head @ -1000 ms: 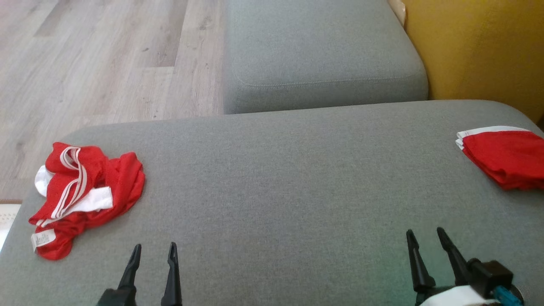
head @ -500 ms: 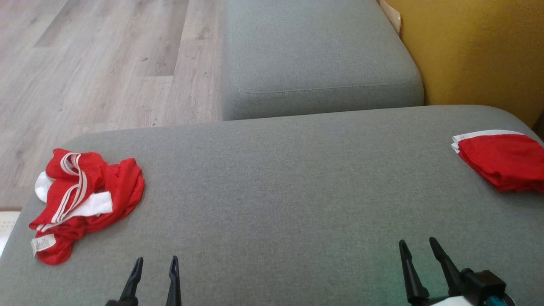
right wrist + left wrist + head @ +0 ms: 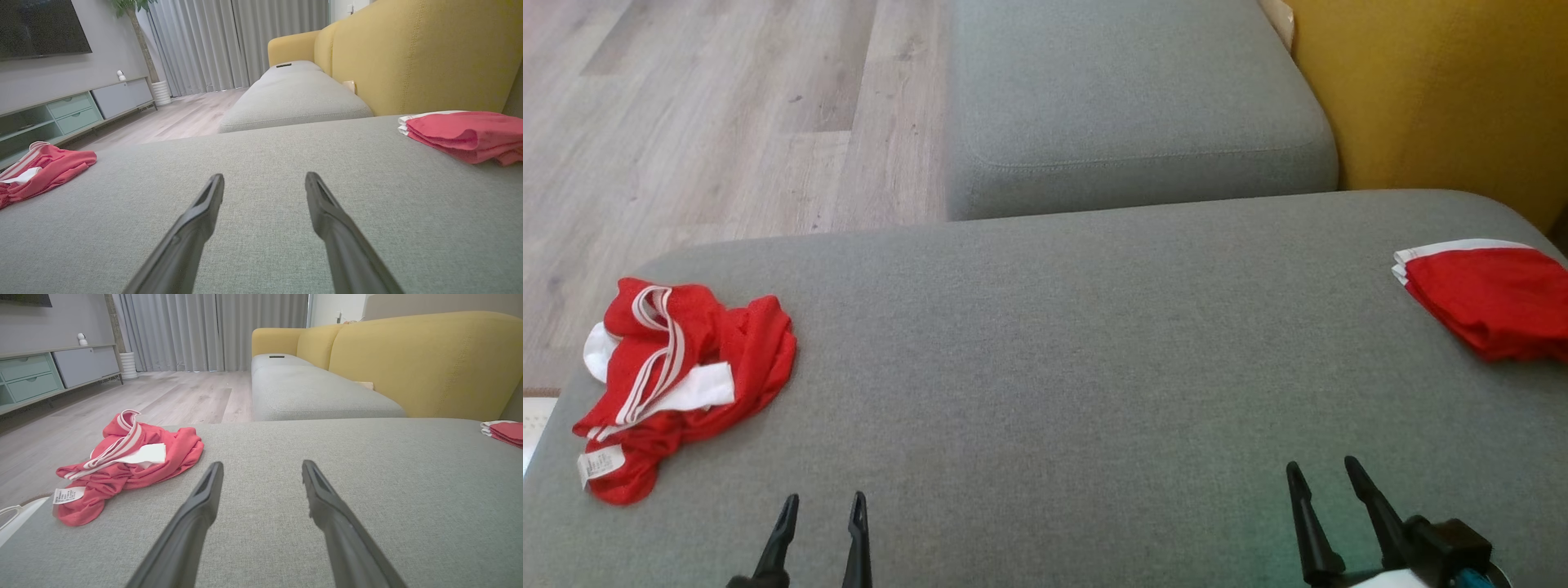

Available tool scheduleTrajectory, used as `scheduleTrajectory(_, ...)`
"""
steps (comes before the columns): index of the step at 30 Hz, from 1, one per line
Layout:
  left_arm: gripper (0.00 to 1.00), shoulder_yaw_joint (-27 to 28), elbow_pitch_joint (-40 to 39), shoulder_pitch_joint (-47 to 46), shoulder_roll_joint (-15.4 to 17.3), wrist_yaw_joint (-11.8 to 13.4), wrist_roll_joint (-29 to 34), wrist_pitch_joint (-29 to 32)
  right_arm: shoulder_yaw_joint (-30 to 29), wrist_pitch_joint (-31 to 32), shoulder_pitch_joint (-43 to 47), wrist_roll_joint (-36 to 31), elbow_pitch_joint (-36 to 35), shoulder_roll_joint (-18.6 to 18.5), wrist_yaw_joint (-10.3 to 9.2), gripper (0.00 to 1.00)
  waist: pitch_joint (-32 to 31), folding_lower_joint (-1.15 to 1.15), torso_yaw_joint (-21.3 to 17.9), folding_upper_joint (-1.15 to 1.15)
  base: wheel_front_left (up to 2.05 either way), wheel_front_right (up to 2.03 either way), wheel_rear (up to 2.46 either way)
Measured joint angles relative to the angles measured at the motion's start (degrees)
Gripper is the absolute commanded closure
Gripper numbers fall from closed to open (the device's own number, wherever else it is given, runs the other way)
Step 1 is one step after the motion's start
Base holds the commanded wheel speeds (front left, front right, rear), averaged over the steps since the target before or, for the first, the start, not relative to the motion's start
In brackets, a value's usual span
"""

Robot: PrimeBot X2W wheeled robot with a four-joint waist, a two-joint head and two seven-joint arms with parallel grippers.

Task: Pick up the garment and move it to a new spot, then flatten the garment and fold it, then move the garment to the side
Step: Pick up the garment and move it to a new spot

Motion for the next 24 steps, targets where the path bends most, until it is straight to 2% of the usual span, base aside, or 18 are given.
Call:
scheduleTrajectory(13, 0.00, 0.0, 0.2, -0.3, 0.0, 0.0, 0.0, 0.0, -0.1, 0.0, 0.1, 0.0, -0.1, 0.0, 0.00, 0.00, 0.8, 0.00, 1.5, 0.00, 0.00, 0.00, 0.00)
scheduleTrajectory(24, 0.00, 0.8, 0.3, -1.0, 0.0, -0.5, 0.5, 0.0, 0.9, 0.0, 0.1, 0.4, -0.1, 0.2, 0.00, 0.00, 1.9, 0.00, 7.4, 0.00, 0.00, 0.00, 0.00)
